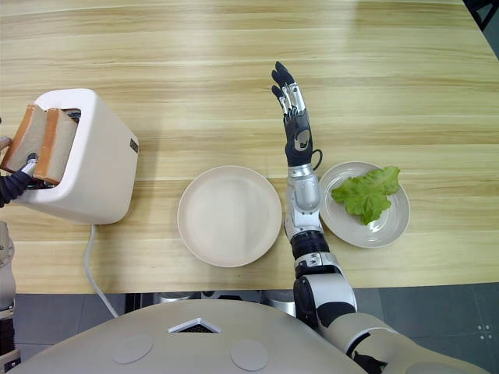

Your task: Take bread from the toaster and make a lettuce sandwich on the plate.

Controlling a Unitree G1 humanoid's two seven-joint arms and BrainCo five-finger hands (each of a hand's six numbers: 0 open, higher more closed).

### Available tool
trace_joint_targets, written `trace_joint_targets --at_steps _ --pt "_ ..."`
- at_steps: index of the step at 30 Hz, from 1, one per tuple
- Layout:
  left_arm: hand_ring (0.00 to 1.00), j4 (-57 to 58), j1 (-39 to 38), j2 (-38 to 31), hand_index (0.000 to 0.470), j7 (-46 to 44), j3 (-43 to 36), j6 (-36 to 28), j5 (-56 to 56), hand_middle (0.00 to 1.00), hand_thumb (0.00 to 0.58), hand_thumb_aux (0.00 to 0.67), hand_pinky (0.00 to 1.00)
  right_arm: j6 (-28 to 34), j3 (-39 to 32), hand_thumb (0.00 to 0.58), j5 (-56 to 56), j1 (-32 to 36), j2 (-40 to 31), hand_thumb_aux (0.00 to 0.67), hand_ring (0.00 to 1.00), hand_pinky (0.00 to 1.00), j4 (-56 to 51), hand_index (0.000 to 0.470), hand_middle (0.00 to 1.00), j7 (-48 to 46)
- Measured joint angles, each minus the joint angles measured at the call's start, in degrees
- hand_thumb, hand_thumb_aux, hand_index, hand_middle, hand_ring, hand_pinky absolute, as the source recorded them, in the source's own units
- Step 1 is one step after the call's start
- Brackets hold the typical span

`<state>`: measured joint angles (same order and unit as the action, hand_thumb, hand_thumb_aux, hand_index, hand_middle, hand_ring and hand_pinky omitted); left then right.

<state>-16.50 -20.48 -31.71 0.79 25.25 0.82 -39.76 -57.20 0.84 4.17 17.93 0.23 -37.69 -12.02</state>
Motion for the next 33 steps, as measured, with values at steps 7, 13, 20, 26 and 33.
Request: trace_joint_targets --at_steps 7,13,20,26,33 --pt "0.71 -6.7 3.0 0.9 0.46 7.8 3.2 4.1 -0.2 0.71 0.58 0.67 0.71 0.0 0.0 0.0 -0.5 0.1 0.0 0.0 0.0 0.0 -0.5 0.0 0.0 0.0" --pt "1.0 -12.2 6.9 0.6 0.46 13.0 6.8 7.9 -0.2 1.0 0.58 0.67 1.0 -0.3 0.0 0.0 -0.9 0.7 -0.2 0.0 0.0 0.0 -1.3 0.0 0.0 0.2" --pt "1.0 -15.4 17.8 -1.5 0.46 4.9 1.1 9.5 12.1 1.0 0.58 0.67 1.0 1.0 1.6 0.0 -1.9 -0.6 -5.7 0.0 0.0 0.0 7.2 0.0 0.0 1.7" --pt "1.0 -20.3 23.3 2.9 0.46 -9.1 -18.8 7.7 27.9 1.0 0.58 0.67 1.0 -0.4 10.9 0.0 -13.2 -7.4 -19.3 0.0 0.0 0.0 13.9 0.0 0.0 7.5" --pt "1.0 -16.8 18.7 6.9 0.46 -21.6 -35.1 0.9 38.1 1.0 0.58 0.67 1.0 -5.3 19.7 0.0 -48.7 -16.3 -37.8 0.0 0.0 0.0 10.0 0.0 0.0 35.4"
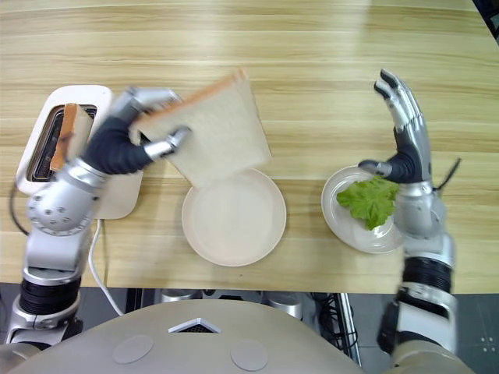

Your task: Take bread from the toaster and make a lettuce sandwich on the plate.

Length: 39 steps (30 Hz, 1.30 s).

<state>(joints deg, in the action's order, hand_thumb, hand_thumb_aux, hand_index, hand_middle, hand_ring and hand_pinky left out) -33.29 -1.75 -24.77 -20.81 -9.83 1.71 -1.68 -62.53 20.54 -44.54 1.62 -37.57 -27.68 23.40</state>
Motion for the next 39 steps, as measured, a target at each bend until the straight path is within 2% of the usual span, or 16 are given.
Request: trace_joint_targets --at_steps 4,8,15,22,23,24,25,26,27,28,31,32,39 --pt "1.0 6.2 -3.5 1.2 0.46 -2.5 -1.8 -2.0 2.2 1.0 0.58 0.67 1.0 8.1 -7.1 0.0 -16.5 -5.3 -9.6 0.0 0.0 0.0 -7.0 0.0 0.0 21.8" --pt "1.0 11.4 -5.3 2.2 0.46 -2.9 -1.7 -1.8 2.3 1.0 0.58 0.67 1.0 15.4 -16.1 0.0 -23.7 -6.0 -14.1 0.0 0.0 0.0 -14.7 0.0 0.0 35.5" --pt "1.0 20.3 -5.8 3.9 0.46 -3.7 -3.6 0.9 1.5 1.0 0.58 0.67 1.0 20.5 -29.8 0.0 -25.8 0.5 -15.3 0.0 0.0 0.0 -28.5 0.0 0.0 44.6" --pt "1.0 29.6 -3.6 5.5 0.46 -5.5 -8.0 3.9 -1.4 1.0 0.58 0.67 1.0 22.6 -37.6 0.0 -23.9 4.8 -15.2 0.0 0.0 0.0 -34.7 0.0 0.0 46.9" --pt "1.0 30.3 -3.3 5.5 0.46 -5.6 -8.3 4.2 -2.1 1.0 0.58 0.67 1.0 22.7 -38.0 0.291 -23.7 5.1 -15.2 0.197 0.0 0.0 -35.2 0.135 0.0 46.9" --pt "1.0 31.0 -3.1 5.5 0.46 -5.7 -8.5 4.4 -2.6 1.0 0.58 0.67 1.0 22.9 -38.9 0.291 -23.4 5.4 -15.2 0.197 0.0 0.0 -35.6 0.135 0.0 46.9" --pt "1.0 31.7 -2.8 5.5 0.46 -5.9 -8.8 4.8 -3.2 1.0 0.58 0.67 1.0 23.1 -40.0 0.491 -22.9 5.5 -15.2 0.407 0.0 0.0 -35.9 0.28 0.0 46.9" --pt "1.0 32.5 -2.3 5.3 0.46 -6.0 -9.2 5.0 -3.7 1.0 0.58 0.67 1.0 23.4 -40.8 0.55 -22.8 5.7 -15.2 0.518 0.0 0.0 -35.9 0.355 0.0 46.9" --pt "1.0 33.1 -1.9 5.2 0.46 -6.1 -9.7 5.2 -4.6 1.0 0.58 0.67 1.0 23.8 -42.0 0.575 -22.7 6.0 -15.2 0.61 0.0 0.0 -35.9 0.419 0.0 46.9" --pt "1.0 33.5 -1.6 5.2 0.46 -6.1 -9.9 5.5 -5.2 1.0 0.58 0.67 1.0 23.9 -42.6 0.58 -22.6 6.2 -15.2 0.67 0.0 0.0 -35.9 0.46 0.0 46.9" --pt "1.0 34.8 -0.7 5.1 0.46 -5.7 -10.1 6.4 -7.5 1.0 0.58 0.67 1.0 24.7 -44.8 0.58 -22.2 6.8 -15.0 0.67 0.0 0.0 -35.8 0.46 0.0 47.1" --pt "0.0 35.1 -0.3 4.9 0.0 -5.2 -10.4 6.8 -9.0 0.0 0.0 0.0 0.0 25.0 -45.5 0.58 -21.7 6.9 -15.0 0.67 0.0 0.0 -35.9 0.46 0.0 47.2" --pt "0.0 35.7 4.0 3.5 0.0 -2.0 -10.8 9.4 -15.7 0.0 0.0 0.0 0.0 25.1 -48.2 0.58 -20.0 7.3 -15.0 0.67 0.0 0.0 -35.6 0.46 0.0 47.8"
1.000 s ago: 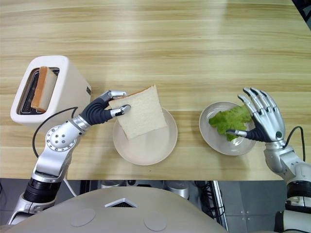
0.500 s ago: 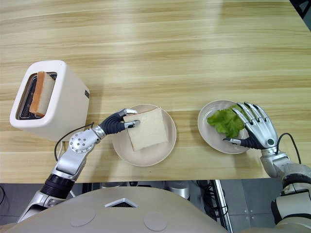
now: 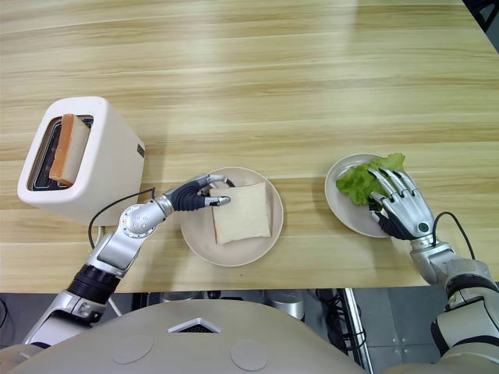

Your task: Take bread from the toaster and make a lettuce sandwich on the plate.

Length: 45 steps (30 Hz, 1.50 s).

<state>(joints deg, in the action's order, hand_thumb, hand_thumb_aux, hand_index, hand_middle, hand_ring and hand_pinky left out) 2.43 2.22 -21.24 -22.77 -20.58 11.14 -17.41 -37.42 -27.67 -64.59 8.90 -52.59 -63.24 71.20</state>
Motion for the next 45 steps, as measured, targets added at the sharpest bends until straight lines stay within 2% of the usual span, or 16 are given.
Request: trace_joint_targets --at_steps 8,9,10,11,12,19,25,29,35,45 --pt "0.0 -1.3 2.8 -1.7 0.0 0.2 0.3 1.3 -2.0 0.0 0.0 0.0 0.0 -2.7 -0.4 0.58 2.1 2.7 -3.0 0.67 0.0 0.0 8.6 0.46 0.0 0.3" --pt "0.0 -1.4 2.9 -2.3 0.0 0.2 0.3 1.4 -2.5 0.0 0.0 0.0 0.0 -3.0 -0.1 0.58 2.5 3.1 -3.4 0.67 0.4 0.4 9.5 0.46 0.4 0.1" --pt "0.0 -1.5 3.0 -3.3 0.0 0.2 0.4 1.3 -3.7 0.0 0.0 0.0 0.0 -3.7 0.3 0.58 3.2 3.5 -4.0 0.67 0.65 0.65 11.4 0.46 0.65 -0.4" --pt "0.0 -1.8 3.0 -4.5 0.0 0.4 0.5 1.1 -5.3 0.0 0.0 0.0 0.0 -4.3 0.9 0.58 4.1 3.8 -4.5 0.67 0.85 0.85 13.4 0.46 0.85 -1.2" --pt "0.0 -2.2 3.0 -5.0 0.0 0.5 0.6 1.0 -5.9 0.0 0.0 0.0 0.0 -4.5 1.2 0.58 4.3 3.8 -4.6 0.67 1.0 1.0 14.3 0.46 1.0 -1.4" --pt "0.0 -7.6 2.4 -12.3 0.0 3.5 5.9 -3.5 -14.7 0.0 0.0 0.0 0.0 -6.4 5.8 0.58 7.9 3.5 -6.7 0.67 1.0 1.0 27.9 0.46 1.0 -7.0" --pt "0.0 -10.2 -0.7 -11.5 0.0 5.3 7.8 -4.1 -15.7 0.0 0.0 0.0 0.0 -6.8 9.7 0.58 10.5 2.9 -6.4 0.67 1.0 1.0 40.8 0.46 1.0 -13.8" --pt "0.0 -10.5 -1.0 -10.5 0.0 6.9 8.0 -3.1 -15.5 0.0 0.0 0.0 0.0 -7.3 11.3 0.58 12.6 4.8 -1.9 0.67 1.0 1.0 48.9 0.46 1.0 -19.8" --pt "0.0 -15.8 -0.9 -9.4 0.0 8.7 14.2 -1.9 -10.0 0.0 0.0 0.0 0.0 -9.4 9.9 0.58 12.7 10.1 7.2 0.67 1.0 1.0 48.6 0.46 1.0 -25.2" --pt "0.0 -26.8 1.9 -10.2 0.0 10.3 29.2 -0.9 -0.1 0.0 0.0 0.0 0.0 -11.5 0.9 0.58 5.5 18.3 21.1 0.67 1.0 1.0 38.6 0.46 1.0 -26.7"
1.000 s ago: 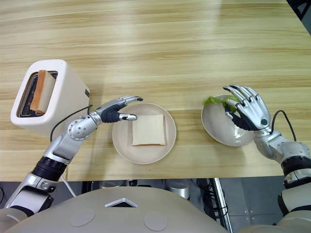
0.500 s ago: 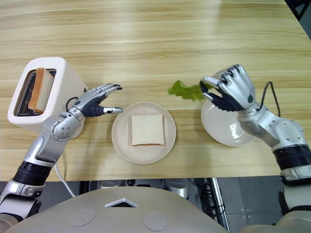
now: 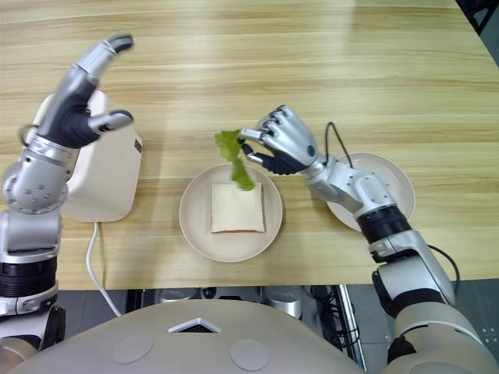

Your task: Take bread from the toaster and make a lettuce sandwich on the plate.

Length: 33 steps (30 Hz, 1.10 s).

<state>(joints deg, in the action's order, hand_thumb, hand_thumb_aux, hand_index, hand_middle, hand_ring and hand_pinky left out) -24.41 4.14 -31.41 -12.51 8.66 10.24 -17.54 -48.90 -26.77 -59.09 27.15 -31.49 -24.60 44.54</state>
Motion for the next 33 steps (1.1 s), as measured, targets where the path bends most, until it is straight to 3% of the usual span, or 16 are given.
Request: trace_joint_targets --at_steps 6,23,33 --pt "0.0 -1.7 -0.2 -1.7 0.0 -0.3 6.3 -1.2 1.6 0.0 0.0 0.0 0.0 -1.6 -4.1 0.58 -0.3 1.2 5.6 0.67 1.0 1.0 -3.5 0.46 1.0 -1.3" --pt "0.0 7.2 -3.0 -3.2 0.0 1.6 11.0 -0.8 1.4 0.0 0.0 0.0 0.0 -4.8 -5.5 0.58 11.2 -7.3 9.0 0.67 1.0 1.0 10.1 0.46 1.0 -20.0" --pt "0.0 8.0 -5.2 -3.1 0.0 2.1 11.7 -0.2 2.4 0.0 0.0 0.0 0.0 2.7 -5.5 0.58 10.3 -5.5 7.6 0.67 1.0 1.0 0.1 0.46 1.0 -27.7"
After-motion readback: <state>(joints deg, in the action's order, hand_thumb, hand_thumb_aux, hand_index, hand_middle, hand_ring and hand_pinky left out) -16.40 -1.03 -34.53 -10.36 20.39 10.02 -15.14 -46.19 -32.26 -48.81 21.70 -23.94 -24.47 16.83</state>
